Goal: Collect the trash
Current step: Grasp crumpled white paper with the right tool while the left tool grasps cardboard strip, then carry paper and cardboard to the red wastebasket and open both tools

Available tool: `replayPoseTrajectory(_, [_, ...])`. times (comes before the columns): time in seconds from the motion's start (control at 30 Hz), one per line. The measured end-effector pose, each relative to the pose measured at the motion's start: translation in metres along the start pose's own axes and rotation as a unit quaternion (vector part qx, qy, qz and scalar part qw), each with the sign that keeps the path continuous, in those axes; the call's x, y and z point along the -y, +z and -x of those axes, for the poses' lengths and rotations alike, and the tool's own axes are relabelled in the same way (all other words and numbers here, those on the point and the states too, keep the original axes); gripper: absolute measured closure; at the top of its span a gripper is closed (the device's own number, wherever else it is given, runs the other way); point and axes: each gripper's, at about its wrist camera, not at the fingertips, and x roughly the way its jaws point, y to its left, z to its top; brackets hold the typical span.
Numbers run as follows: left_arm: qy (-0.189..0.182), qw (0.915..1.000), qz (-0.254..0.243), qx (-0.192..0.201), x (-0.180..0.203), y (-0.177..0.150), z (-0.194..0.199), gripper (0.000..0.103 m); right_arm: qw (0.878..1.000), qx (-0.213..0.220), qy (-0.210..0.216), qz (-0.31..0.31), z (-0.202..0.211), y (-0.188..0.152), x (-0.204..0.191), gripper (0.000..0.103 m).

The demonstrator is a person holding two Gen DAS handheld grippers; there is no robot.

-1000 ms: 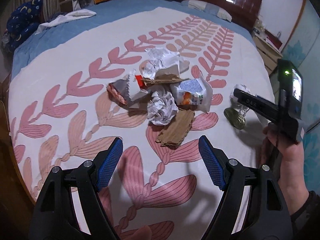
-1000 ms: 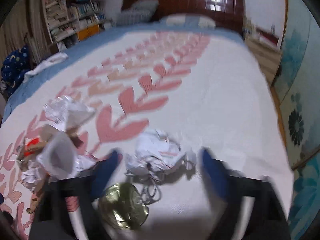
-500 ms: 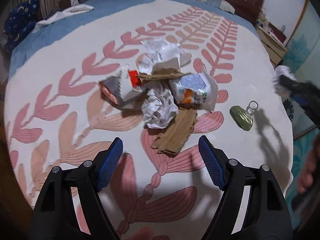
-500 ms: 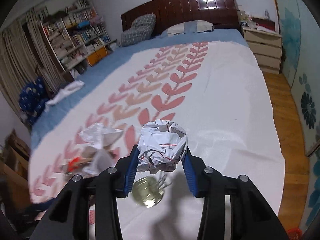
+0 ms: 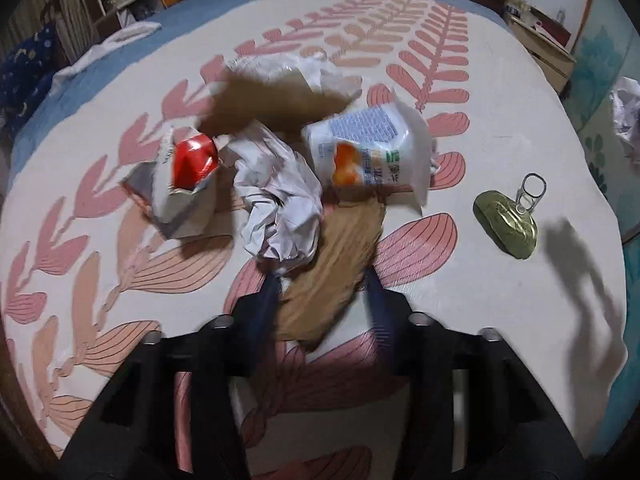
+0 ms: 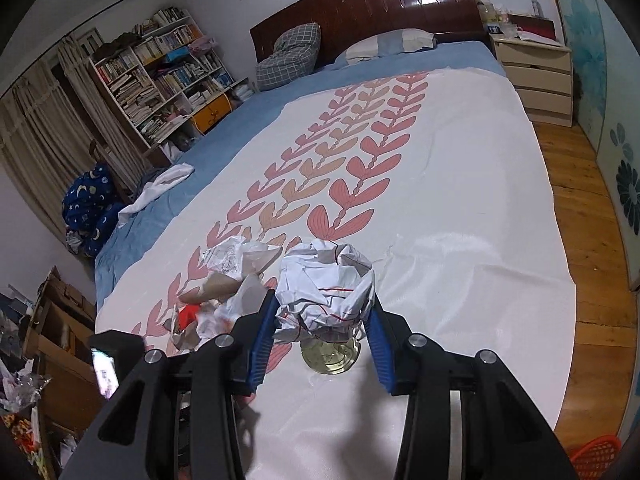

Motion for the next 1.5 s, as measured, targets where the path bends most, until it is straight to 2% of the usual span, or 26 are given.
replayPoseTrajectory(0.1, [-0.003, 1.0, -0.001, -0.005, 0.003, 0.002, 0.0, 0.083, 1.0, 0.002, 0.0, 0.0, 0.002, 0.003, 0.002, 0.06])
replayPoseTrajectory(0.2, [-0.003, 0.9999, -0.001, -0.01, 0.006, 0.001, 0.004, 0.093, 1.0, 0.0, 0.002, -0.006, 0.002, 0.008, 0.006, 0.06])
replayPoseTrajectory(0.63, [-0.014, 0.9991, -0.018, 0.037, 0.019, -0.003, 0.062, 0.095, 1.0, 0.02, 0.007, -0.006, 0.03, 0.008, 0.005, 0.06])
replayPoseTrajectory(0.87, [-0.034, 0.9956, -0.026, 0.083, 0.037, -0.015, 0.124, 0.095, 0.999, 0.039, 0.009, 0.008, 0.073, -0.008, 0.007, 0.06])
replayPoseTrajectory(1.0, [-0.059, 0.9901, -0.035, 0.122, 0.059, -0.031, 0.17, 0.095, 0.997, 0.073, 0.006, 0.015, 0.136, -0.03, 0.016, 0.06])
replayPoseTrajectory(1.17, [-0.088, 0.9806, -0.065, 0.163, 0.102, -0.053, 0.216, 0.095, 0.989, 0.145, -0.009, 0.029, 0.251, -0.07, 0.037, 0.06])
replayPoseTrajectory(1.3, [-0.131, 0.9688, -0.094, 0.188, 0.147, -0.073, 0.256, 0.095, 0.981, 0.192, -0.025, -0.008, 0.355, -0.11, 0.079, 0.06])
replayPoseTrajectory(1.5, [-0.199, 0.9471, -0.154, 0.199, 0.216, -0.11, 0.306, 0.095, 0.969, 0.228, -0.065, -0.065, 0.467, -0.166, 0.144, 0.06])
